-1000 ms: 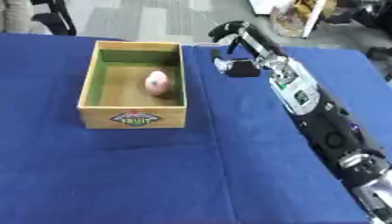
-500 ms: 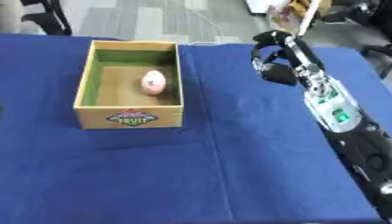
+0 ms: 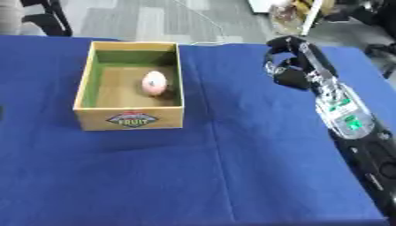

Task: Pick up objects on the table and place them in the box.

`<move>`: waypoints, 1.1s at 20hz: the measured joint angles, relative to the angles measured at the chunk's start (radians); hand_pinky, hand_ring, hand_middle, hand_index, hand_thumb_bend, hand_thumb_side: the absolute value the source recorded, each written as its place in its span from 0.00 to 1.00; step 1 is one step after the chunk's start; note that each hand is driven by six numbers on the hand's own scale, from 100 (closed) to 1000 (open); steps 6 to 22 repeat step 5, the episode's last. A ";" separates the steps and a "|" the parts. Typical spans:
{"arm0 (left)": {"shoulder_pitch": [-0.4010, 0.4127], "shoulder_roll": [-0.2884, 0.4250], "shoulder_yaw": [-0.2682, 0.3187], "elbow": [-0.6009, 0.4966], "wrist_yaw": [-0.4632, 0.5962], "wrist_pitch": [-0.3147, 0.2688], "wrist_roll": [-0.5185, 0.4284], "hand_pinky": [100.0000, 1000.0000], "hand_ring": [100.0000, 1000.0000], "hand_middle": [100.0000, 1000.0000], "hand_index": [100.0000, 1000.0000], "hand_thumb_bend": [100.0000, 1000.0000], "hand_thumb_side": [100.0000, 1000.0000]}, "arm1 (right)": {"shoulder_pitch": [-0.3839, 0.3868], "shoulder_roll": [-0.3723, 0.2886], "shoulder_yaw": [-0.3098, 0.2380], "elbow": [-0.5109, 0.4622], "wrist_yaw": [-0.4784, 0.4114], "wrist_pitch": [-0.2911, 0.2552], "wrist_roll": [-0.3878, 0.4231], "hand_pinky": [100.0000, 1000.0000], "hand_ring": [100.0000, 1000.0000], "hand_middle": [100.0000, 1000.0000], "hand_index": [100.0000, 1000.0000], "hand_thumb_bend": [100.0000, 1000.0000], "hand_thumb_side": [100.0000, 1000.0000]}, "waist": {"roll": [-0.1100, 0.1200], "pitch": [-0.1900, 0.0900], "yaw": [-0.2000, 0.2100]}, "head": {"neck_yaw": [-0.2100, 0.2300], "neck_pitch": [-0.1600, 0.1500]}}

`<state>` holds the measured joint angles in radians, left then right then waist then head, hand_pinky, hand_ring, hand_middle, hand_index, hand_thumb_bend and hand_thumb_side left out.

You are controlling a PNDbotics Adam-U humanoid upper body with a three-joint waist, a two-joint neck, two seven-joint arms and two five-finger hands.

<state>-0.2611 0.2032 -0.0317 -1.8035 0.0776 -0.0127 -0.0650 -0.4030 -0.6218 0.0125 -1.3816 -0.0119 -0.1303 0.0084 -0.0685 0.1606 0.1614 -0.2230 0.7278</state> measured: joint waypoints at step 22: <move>0.004 0.000 0.001 0.002 0.000 0.001 0.001 0.60 0.71 0.49 0.67 0.34 0.04 | 0.008 0.001 -0.005 0.000 0.000 0.000 0.000 0.45 0.77 0.56 0.73 0.00 0.11 | 0.000 0.000 -0.006 | 0.000 0.000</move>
